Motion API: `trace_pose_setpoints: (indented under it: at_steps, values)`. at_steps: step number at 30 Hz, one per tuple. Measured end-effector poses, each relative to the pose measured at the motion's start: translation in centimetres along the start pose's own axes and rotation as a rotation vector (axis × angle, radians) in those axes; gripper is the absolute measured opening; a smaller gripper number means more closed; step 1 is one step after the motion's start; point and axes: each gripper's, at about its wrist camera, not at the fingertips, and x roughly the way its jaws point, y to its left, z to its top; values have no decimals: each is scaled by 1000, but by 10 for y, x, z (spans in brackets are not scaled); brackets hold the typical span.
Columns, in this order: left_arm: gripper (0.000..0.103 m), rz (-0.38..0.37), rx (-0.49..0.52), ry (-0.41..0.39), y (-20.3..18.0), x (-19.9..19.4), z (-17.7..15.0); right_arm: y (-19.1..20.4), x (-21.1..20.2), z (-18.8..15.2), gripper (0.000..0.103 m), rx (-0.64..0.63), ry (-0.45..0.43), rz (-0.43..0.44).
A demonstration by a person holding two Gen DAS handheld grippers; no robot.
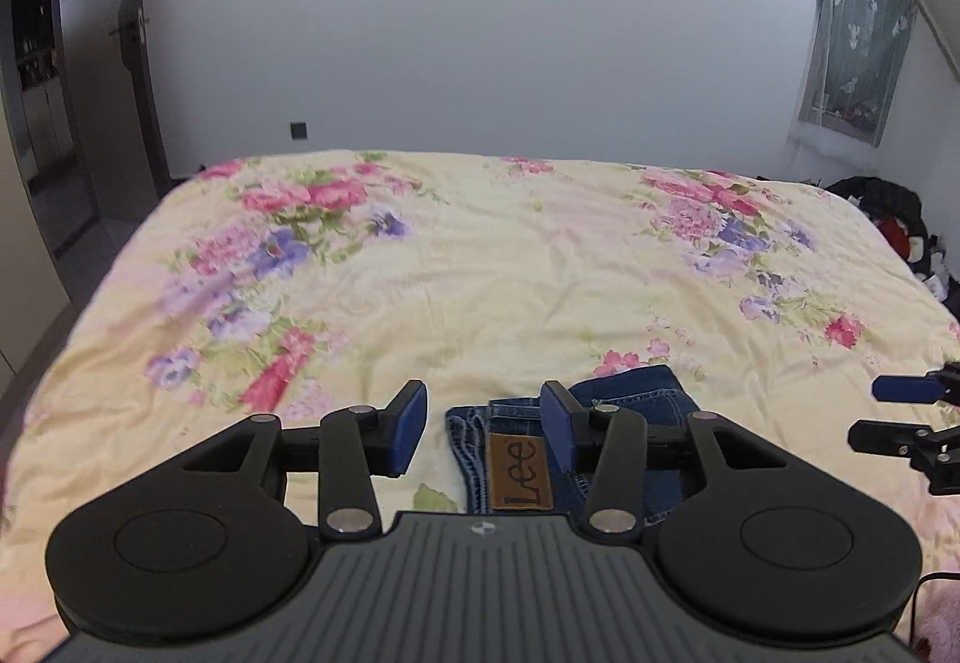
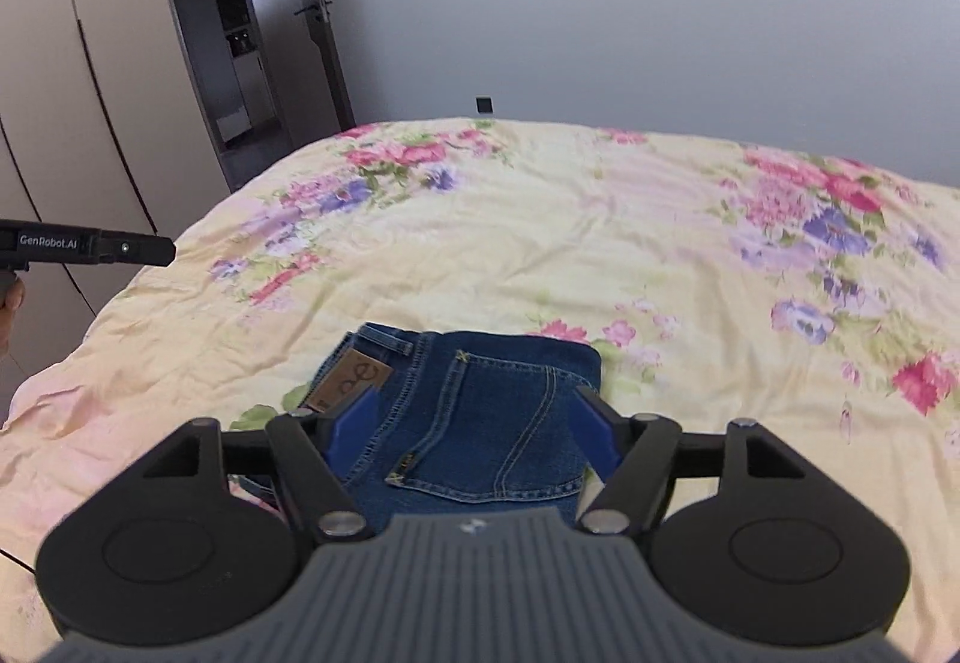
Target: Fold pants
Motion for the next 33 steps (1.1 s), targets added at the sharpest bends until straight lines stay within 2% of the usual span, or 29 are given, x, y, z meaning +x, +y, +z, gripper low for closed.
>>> trace_pose_setpoints:
  at_steps: [3, 7, 11, 14, 17, 27, 30, 33]
  values:
    - [62, 68, 45, -40, -7, -37, -6, 23, -39, -9, 70, -49, -53, -7]
    - [74, 111, 94, -88, -16, -82, -19, 45, -78, -29, 78, -72, -118, -2]
    - [78, 160, 170, -91, -33, -119, -40, 66, -106, -56, 81, -90, -164, -29]
    - [83, 166, 199, -79, -52, -138, -60, 76, -117, -79, 81, -74, -174, -44]
    - [84, 145, 199, -65, -67, -150, -80, 82, -125, -98, 81, -35, -172, -66]
    - [84, 128, 57, -22, -81, -153, -141, 92, -135, -148, 82, 23, -170, -112]
    - [84, 145, 17, -6, -83, -142, -155, 91, -133, -160, 82, 13, -169, -139]
    - [84, 174, 23, 34, -93, -126, -168, 92, -128, -169, 82, -14, -144, -148]
